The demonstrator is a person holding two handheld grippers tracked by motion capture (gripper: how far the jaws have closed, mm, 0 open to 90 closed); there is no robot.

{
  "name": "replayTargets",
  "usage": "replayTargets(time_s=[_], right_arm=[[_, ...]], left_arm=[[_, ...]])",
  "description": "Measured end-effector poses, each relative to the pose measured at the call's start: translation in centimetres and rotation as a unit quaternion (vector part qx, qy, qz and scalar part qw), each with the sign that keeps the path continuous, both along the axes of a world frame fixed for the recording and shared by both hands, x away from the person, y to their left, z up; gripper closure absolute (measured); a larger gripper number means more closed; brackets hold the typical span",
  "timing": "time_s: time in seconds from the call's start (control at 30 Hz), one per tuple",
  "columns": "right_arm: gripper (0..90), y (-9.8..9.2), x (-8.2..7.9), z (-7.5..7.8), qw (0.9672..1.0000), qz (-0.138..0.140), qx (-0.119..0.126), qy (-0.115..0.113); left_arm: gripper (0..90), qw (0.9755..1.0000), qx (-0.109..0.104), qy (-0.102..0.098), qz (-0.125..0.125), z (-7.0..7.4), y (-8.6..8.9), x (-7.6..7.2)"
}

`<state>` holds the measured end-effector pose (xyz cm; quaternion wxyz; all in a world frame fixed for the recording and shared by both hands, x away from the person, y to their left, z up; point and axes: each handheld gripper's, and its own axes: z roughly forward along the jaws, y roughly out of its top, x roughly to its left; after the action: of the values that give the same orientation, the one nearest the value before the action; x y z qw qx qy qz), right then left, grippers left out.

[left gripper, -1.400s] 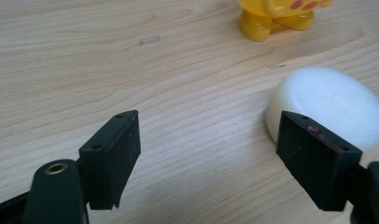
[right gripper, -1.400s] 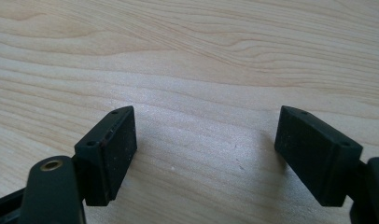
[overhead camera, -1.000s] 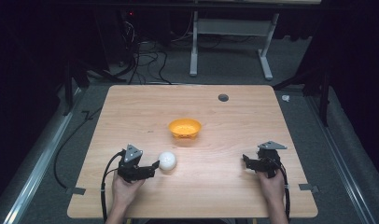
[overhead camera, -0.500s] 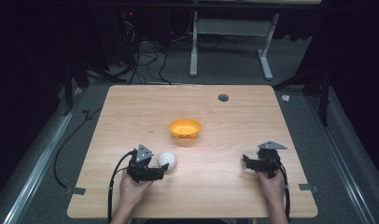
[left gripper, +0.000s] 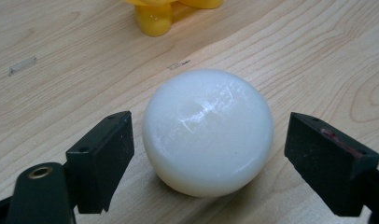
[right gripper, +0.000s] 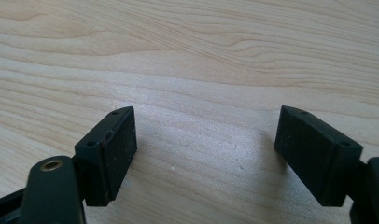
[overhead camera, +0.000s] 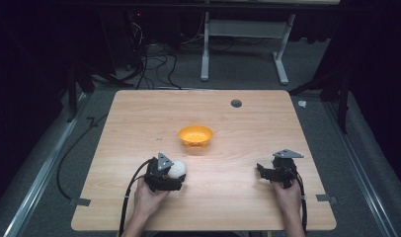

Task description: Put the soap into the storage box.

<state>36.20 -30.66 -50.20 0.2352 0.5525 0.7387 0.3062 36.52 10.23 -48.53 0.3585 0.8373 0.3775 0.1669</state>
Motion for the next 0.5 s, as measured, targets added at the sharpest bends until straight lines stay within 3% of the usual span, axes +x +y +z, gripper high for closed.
replayTargets(time_s=[0.5], right_arm=[[21.8, 0.0, 0.0, 0.0, 1.0000, 0.000, 0.000, -0.001]], left_arm=[[21.3, 0.9998, 0.006, 0.014, 0.010, -1.2, -0.9, 0.9]])
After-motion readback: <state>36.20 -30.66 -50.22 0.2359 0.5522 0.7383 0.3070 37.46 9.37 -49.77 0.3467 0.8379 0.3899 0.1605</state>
